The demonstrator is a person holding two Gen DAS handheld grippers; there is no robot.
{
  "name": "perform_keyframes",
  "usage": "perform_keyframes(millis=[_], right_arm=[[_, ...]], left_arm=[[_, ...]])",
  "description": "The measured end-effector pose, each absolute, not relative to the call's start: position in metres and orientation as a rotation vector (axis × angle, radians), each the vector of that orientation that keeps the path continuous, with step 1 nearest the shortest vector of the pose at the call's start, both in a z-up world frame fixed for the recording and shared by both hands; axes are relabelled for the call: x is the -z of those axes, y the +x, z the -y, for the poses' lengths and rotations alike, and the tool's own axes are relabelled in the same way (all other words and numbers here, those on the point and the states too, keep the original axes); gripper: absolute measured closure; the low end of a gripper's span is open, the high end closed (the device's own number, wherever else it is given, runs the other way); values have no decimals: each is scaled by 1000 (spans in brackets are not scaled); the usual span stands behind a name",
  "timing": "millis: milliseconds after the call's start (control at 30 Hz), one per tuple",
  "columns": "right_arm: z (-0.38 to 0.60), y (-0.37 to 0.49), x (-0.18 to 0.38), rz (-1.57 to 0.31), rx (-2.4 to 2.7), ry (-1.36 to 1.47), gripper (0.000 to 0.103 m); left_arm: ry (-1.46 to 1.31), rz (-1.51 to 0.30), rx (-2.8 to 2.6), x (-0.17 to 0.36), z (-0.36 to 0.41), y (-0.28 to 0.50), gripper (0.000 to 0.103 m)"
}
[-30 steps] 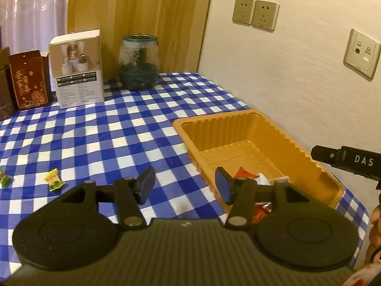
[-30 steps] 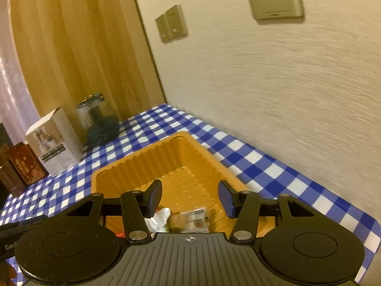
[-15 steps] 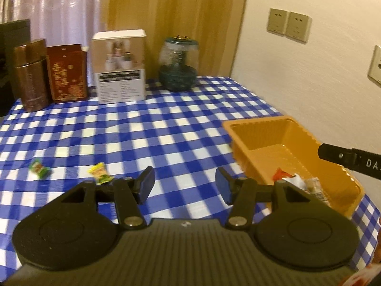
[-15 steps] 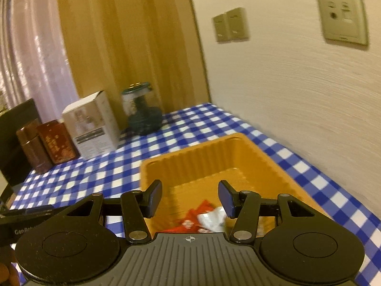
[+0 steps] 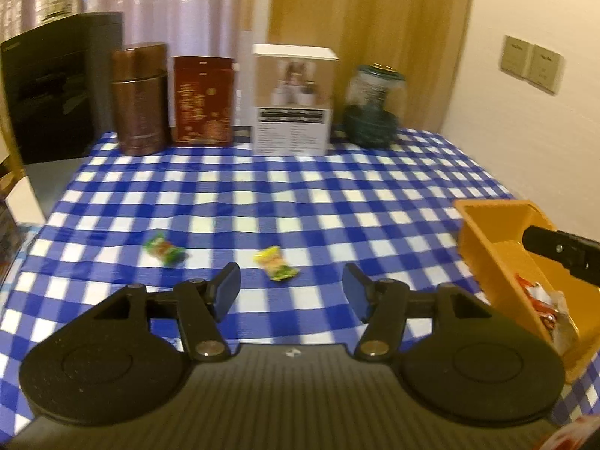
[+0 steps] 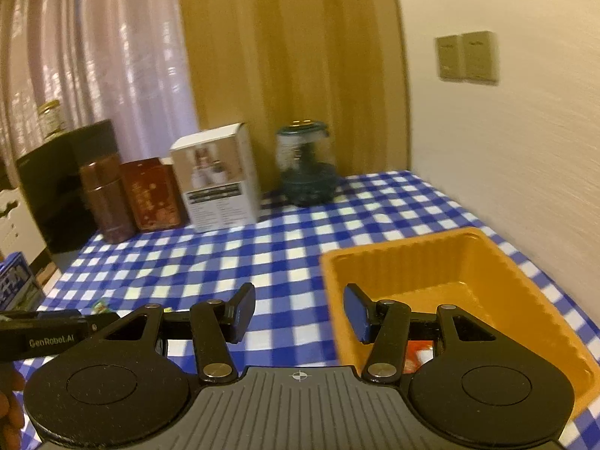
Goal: Organize snacks
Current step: 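Move both tools back toward the remaining candies on the tablecloth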
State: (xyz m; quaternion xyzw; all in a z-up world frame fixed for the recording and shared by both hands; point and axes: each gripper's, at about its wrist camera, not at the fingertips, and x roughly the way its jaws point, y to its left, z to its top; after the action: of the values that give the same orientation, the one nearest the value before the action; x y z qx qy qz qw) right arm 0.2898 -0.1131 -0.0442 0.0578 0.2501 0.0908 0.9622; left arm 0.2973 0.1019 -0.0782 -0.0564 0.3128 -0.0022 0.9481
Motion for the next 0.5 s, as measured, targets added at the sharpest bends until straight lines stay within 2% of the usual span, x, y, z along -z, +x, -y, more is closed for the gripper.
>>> perform_keyframes(millis=[333, 500], right_arm=[[62, 322, 59, -546, -317, 70, 50], [36, 340, 70, -575, -389, 54, 50]], left_arm=[[-176, -641, -184, 84, -173, 294, 44], [-166, -650, -248, 92, -191, 297, 34]])
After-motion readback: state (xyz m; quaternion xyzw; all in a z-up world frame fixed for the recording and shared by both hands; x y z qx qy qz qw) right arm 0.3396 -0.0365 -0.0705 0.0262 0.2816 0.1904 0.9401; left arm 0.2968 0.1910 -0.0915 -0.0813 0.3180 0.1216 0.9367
